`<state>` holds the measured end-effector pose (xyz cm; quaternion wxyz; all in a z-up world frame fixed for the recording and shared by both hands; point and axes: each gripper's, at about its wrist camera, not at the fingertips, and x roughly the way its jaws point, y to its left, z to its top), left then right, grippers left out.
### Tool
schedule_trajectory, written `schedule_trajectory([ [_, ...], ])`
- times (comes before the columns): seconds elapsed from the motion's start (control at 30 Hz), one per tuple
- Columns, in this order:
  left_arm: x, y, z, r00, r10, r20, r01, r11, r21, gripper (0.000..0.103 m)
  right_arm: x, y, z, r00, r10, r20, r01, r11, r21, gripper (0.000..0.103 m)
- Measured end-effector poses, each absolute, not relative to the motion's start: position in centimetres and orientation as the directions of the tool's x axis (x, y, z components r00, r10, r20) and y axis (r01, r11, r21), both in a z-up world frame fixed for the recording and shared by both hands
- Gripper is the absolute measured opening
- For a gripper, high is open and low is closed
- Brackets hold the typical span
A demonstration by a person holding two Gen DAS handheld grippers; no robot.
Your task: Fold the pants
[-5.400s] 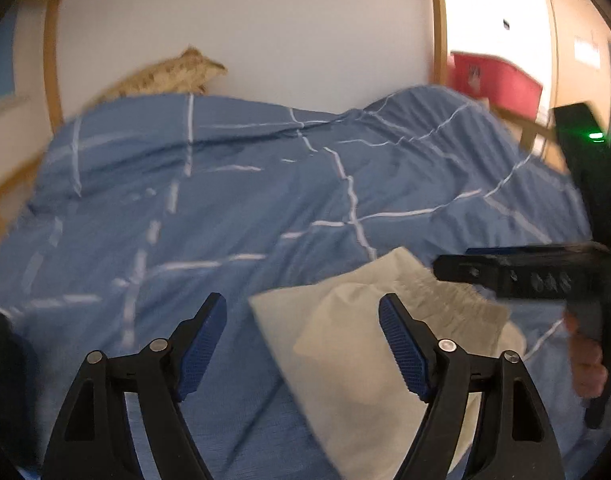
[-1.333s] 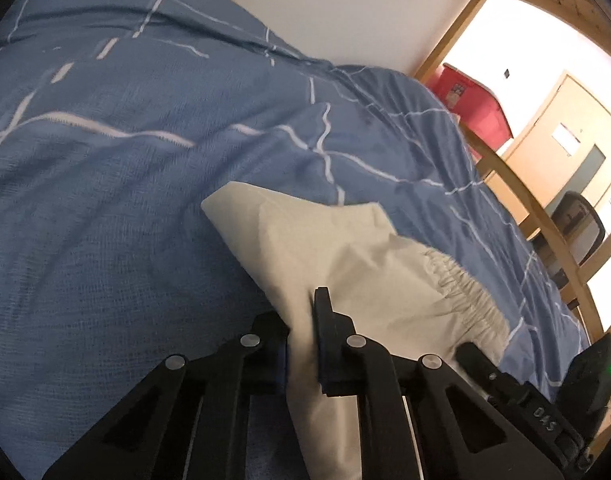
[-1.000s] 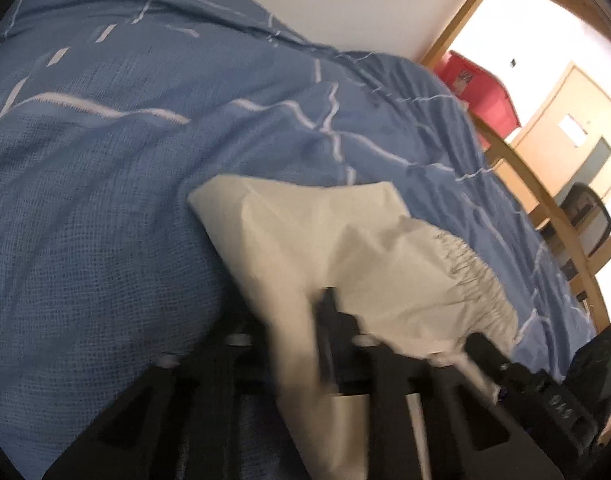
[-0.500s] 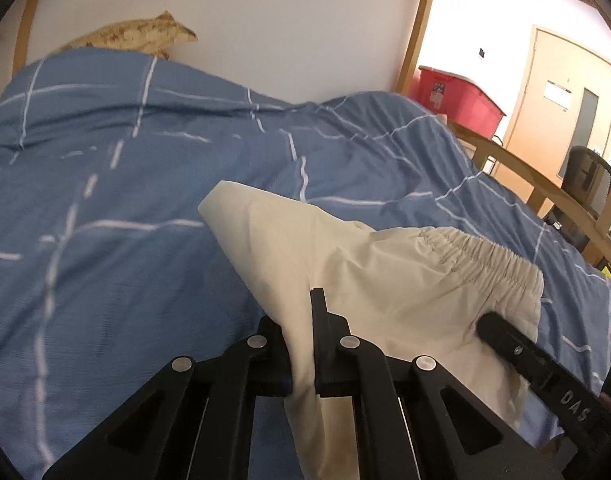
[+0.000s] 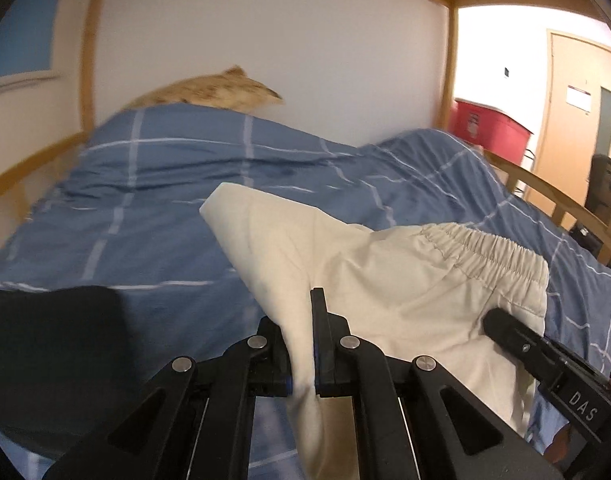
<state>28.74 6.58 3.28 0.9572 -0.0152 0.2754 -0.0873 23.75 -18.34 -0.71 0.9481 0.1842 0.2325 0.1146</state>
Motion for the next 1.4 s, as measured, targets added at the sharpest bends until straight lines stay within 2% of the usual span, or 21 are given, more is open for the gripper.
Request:
schedule_trajectory([
  [0.27,25.9,18.9,6.1,0.852,-0.022,-0.523,0.050,0.998,0.040,0.008,22.1,-6.2,1.0,0.818,0.438,-0.373,-0.281,0.870,0.405,0.024],
  [0.47,26.6,26.3,6.4,0.838,0.044,-0.543,0.017,0.994,0.107,0.008,23.4,2.2,1.1,0.780,0.505,-0.369,-0.343,0.839,0.423,0.024],
  [0.67,28.6,30.8,5.0,0.794,0.052,-0.605,0.015,0.994,0.105,0.008,25.3,7.5,-0.6,0.746,0.529,-0.405,-0.346,0.827,0.442,0.024],
  [0.87,29.7,31.1,2.5,0.740,0.106,-0.664,0.017,0.984,0.177,0.009,25.5,9.7,-3.5,0.704,0.522,-0.483,-0.337,0.843,0.419,0.025],
  [0.97,29.8,31.2,1.8,0.724,0.112,-0.680,0.008,0.985,0.171,0.011,25.4,9.4,-4.7,0.660,0.532,-0.530,-0.305,0.835,0.458,0.028],
  [1.03,29.9,31.6,1.6,0.717,0.113,-0.688,-0.003,0.987,0.159,0.012,25.1,8.9,-5.3,0.654,0.519,-0.550,-0.280,0.842,0.462,0.037],
  [1.1,30.1,31.9,1.5,0.710,0.119,-0.694,-0.027,0.990,0.141,0.014,24.5,8.4,-5.6,0.648,0.492,-0.582,-0.249,0.858,0.449,0.041],
  [1.13,30.0,31.9,1.6,0.711,0.123,-0.692,-0.037,0.990,0.139,0.014,24.1,8.1,-5.8,0.642,0.459,-0.614,-0.215,0.876,0.431,0.051],
  [1.2,29.9,31.7,1.6,0.715,0.150,-0.683,-0.047,0.985,0.167,0.018,23.5,7.6,-6.1,0.639,0.405,-0.654,-0.164,0.902,0.398,0.061],
  [1.3,29.3,31.3,2.0,0.722,0.170,-0.671,-0.051,0.980,0.193,0.023,22.5,6.5,-5.9,0.648,0.376,-0.662,-0.126,0.911,0.393,0.061],
  [1.33,28.8,31.0,2.6,0.733,0.177,-0.657,-0.055,0.978,0.202,0.029,22.3,6.3,-5.5,0.657,0.373,-0.655,-0.132,0.912,0.388,0.061],
  [1.37,28.4,31.0,3.0,0.742,0.181,-0.646,-0.059,0.977,0.206,0.042,22.1,6.1,-5.2,0.667,0.369,-0.647,-0.135,0.914,0.383,0.061],
  [1.4,27.8,31.0,3.7,0.756,0.189,-0.626,-0.072,0.975,0.208,0.051,21.8,5.8,-4.8,0.684,0.367,-0.631,-0.142,0.915,0.378,0.061],
])
